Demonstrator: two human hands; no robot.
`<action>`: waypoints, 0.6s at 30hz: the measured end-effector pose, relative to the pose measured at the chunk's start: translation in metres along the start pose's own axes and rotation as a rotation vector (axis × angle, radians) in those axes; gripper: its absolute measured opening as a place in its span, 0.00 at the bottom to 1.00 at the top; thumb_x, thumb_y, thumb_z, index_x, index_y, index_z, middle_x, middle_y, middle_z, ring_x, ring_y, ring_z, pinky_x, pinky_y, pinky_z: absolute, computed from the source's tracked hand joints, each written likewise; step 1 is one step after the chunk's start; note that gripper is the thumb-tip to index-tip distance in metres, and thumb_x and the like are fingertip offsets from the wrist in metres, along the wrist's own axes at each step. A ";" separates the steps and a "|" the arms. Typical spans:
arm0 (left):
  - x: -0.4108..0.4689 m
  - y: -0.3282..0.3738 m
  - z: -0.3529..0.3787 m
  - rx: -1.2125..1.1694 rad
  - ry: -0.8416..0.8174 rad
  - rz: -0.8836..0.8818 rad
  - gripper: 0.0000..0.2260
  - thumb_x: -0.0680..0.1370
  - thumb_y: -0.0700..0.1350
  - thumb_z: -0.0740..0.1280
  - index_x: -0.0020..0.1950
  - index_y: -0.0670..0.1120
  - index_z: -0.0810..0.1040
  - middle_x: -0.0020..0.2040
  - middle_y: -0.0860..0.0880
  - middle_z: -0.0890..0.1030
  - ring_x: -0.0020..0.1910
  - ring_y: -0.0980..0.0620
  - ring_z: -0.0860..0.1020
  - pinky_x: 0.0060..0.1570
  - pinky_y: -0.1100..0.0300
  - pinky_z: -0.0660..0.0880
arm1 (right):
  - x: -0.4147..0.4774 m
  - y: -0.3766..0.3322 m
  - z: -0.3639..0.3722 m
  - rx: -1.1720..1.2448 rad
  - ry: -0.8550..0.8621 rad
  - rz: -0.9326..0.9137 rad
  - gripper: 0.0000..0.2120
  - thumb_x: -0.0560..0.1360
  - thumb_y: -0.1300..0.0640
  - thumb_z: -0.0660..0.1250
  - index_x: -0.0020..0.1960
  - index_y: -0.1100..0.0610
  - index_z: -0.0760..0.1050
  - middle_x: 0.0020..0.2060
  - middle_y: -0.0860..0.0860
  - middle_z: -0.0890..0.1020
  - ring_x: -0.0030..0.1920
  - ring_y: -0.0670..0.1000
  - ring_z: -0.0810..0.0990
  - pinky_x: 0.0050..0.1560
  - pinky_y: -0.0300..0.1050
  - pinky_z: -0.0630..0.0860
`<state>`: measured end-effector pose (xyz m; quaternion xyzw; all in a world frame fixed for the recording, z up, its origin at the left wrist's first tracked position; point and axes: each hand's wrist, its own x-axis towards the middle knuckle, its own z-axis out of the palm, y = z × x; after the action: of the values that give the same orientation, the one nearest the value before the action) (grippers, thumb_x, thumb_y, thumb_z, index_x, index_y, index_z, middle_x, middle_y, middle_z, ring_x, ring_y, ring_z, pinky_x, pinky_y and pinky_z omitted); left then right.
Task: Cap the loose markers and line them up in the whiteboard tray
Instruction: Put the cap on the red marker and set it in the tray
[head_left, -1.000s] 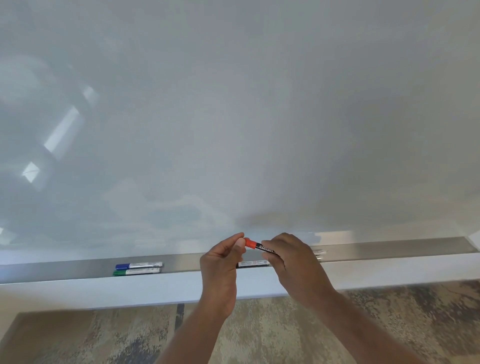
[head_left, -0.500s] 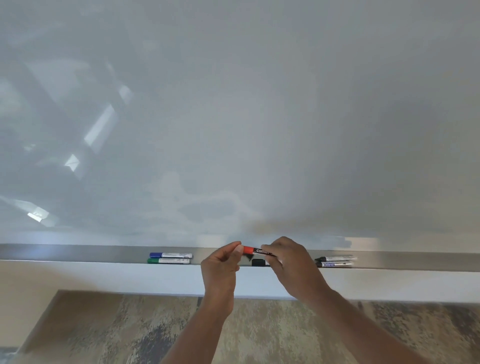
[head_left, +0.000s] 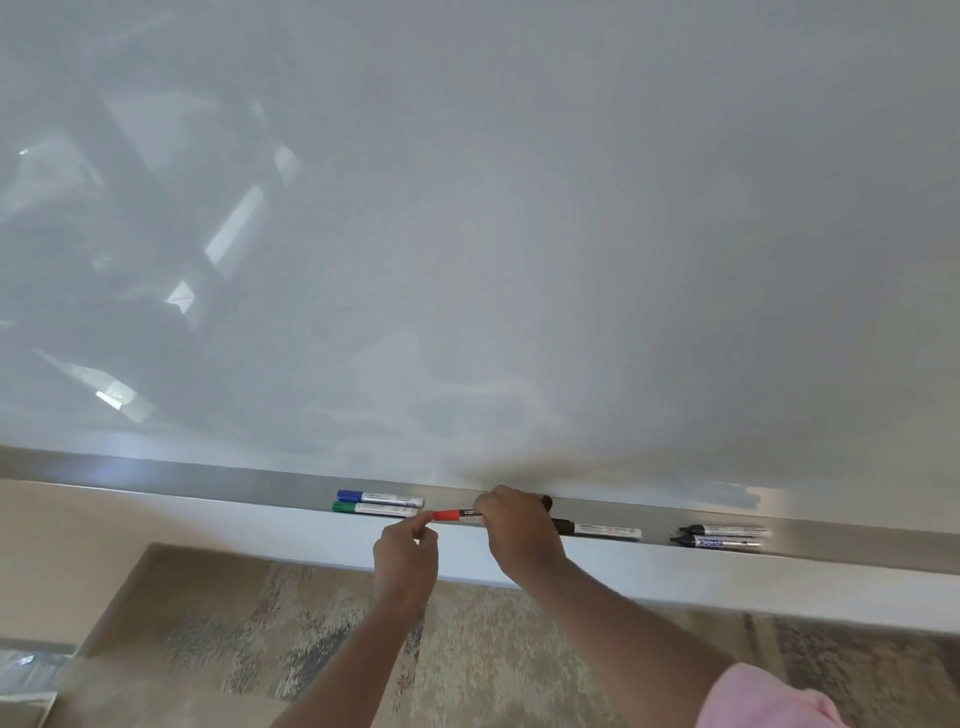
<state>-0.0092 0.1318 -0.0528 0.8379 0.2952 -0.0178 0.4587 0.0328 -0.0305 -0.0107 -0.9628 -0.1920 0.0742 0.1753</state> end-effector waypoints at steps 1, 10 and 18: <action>0.001 -0.003 -0.002 0.066 -0.019 0.037 0.17 0.84 0.37 0.65 0.71 0.48 0.82 0.39 0.60 0.82 0.23 0.57 0.73 0.23 0.65 0.73 | 0.003 -0.001 0.004 0.004 -0.013 0.005 0.13 0.73 0.72 0.63 0.44 0.56 0.78 0.39 0.53 0.79 0.39 0.55 0.79 0.40 0.49 0.74; 0.011 -0.009 -0.010 0.393 -0.124 0.180 0.24 0.85 0.42 0.63 0.82 0.46 0.67 0.64 0.46 0.85 0.49 0.52 0.86 0.53 0.54 0.85 | 0.017 -0.011 0.037 0.048 -0.009 0.066 0.15 0.68 0.76 0.60 0.43 0.59 0.78 0.38 0.54 0.79 0.41 0.54 0.77 0.36 0.46 0.70; 0.012 -0.015 -0.009 0.507 -0.146 0.195 0.28 0.84 0.44 0.65 0.84 0.47 0.62 0.57 0.50 0.87 0.48 0.53 0.85 0.49 0.54 0.86 | 0.024 -0.006 0.050 0.039 -0.014 0.045 0.18 0.70 0.75 0.63 0.49 0.56 0.82 0.41 0.52 0.82 0.47 0.54 0.78 0.47 0.49 0.77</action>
<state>-0.0091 0.1503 -0.0628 0.9469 0.1655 -0.1073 0.2539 0.0418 -0.0007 -0.0569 -0.9626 -0.1702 0.0884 0.1911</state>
